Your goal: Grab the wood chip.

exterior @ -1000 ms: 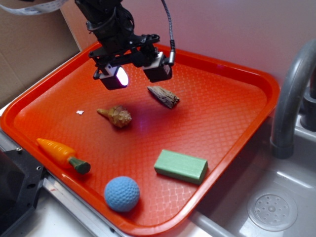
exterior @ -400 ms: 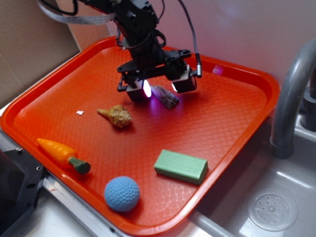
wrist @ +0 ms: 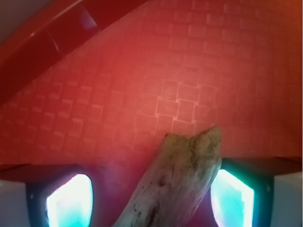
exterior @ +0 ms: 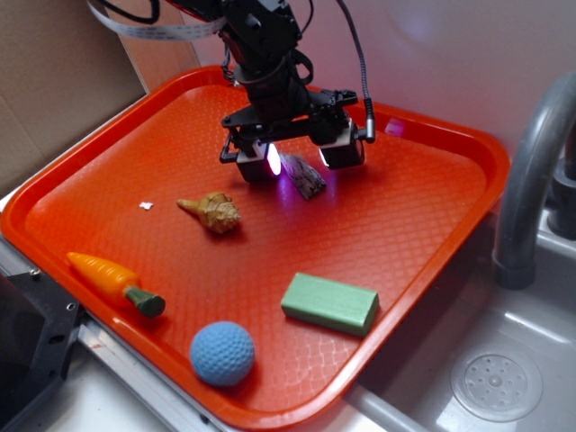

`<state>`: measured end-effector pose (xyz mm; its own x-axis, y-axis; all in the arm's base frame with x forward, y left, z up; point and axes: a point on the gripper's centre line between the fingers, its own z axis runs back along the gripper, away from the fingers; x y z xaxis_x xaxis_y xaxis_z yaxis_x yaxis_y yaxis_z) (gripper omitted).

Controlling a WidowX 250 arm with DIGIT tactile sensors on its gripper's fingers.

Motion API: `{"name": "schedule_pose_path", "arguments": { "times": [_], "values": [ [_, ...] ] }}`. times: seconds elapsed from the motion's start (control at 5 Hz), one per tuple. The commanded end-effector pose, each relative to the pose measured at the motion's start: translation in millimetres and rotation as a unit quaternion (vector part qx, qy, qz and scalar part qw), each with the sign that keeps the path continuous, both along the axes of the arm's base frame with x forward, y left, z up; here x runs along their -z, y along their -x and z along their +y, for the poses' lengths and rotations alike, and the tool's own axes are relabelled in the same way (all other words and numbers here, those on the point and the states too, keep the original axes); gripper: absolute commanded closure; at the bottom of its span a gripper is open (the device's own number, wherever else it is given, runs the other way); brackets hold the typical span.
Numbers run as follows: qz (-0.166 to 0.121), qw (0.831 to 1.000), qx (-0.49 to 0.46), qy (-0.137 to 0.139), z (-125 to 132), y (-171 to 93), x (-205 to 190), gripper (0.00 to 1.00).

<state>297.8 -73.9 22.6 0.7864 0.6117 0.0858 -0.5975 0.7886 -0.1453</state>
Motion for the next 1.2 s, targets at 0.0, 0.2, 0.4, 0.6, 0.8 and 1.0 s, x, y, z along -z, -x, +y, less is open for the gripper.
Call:
{"name": "schedule_pose_path", "arguments": {
  "times": [0.0,0.2,0.4,0.6,0.8,1.0],
  "values": [
    [0.040,0.999,-0.013,-0.011,13.1,-3.1,14.8,0.20],
    [0.038,0.999,-0.007,-0.013,10.5,-2.3,14.1,1.00],
    [0.037,0.999,-0.006,-0.018,10.2,-2.5,14.3,1.00],
    [0.023,1.000,0.001,0.009,11.0,-2.2,15.7,1.00],
    [0.026,0.999,0.017,0.020,12.1,-3.9,16.9,1.00],
    [0.035,0.999,0.014,0.007,12.1,-4.9,17.4,1.00]
  ]
}}
